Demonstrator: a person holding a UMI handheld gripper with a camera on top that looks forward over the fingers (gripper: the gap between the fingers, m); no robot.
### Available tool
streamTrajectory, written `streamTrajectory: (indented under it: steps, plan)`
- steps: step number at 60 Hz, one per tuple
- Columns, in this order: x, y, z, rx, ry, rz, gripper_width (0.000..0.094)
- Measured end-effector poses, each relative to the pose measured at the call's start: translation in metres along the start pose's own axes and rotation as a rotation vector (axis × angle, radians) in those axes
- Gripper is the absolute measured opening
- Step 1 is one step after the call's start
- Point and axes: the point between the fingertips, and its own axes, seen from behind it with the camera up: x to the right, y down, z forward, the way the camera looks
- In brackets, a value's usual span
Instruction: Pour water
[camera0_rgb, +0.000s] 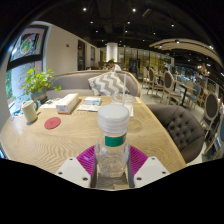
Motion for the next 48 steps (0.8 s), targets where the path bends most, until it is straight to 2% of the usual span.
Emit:
streamTrajectory:
  steps: [9,19,34,41,48]
  plan:
    - [-0.002,-0.003,0.003,-0.016,0.029,-0.033,0.0415]
    - [-0.008,-0.027,-0.001,-0.017,0.125,-0.110,0.0417]
    - [-0.052,-0.133,-0.017,0.029,0.353,-0.443,0.0417]
    - [-0.098,-0.190,-0.018,0.051,0.474,-0.714,0.0417]
    - [-0.163,-0.236,-0.010,0.082,0.544,-1.001,0.0416]
